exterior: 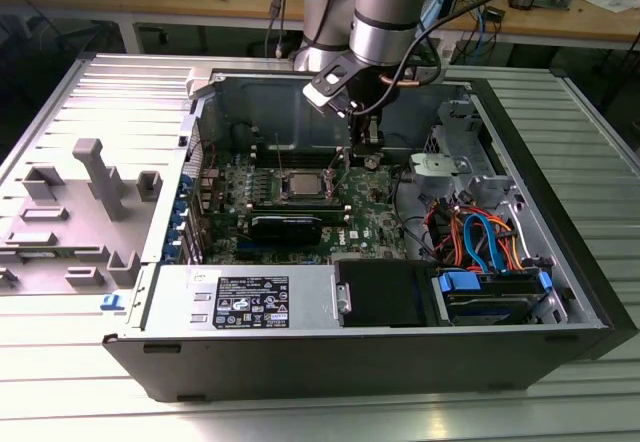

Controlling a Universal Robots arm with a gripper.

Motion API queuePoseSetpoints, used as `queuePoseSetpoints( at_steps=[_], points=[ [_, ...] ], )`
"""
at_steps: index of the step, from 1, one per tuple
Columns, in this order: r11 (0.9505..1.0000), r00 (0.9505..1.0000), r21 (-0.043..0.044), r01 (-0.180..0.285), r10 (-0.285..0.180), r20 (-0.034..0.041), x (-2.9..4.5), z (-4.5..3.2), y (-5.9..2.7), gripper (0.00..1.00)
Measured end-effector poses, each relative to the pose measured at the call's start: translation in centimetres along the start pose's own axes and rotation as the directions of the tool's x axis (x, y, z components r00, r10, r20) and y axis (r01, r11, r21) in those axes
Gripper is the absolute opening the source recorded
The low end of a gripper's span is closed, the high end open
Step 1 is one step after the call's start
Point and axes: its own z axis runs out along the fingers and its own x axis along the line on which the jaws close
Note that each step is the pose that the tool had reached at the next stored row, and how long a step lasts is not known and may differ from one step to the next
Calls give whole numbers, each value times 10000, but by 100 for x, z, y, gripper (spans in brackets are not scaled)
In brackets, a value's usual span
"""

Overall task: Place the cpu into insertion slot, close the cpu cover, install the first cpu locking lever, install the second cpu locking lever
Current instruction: 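Close the cpu cover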

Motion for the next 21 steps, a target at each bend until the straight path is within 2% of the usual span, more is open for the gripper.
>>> queuePoseSetpoints(
  at_steps=[5,21],
  points=[
    [10000,10000,0,-1,1,0,4,3,-77,11],
    [10000,10000,0,0,0,-1,8,6,-166,11]
  ],
)
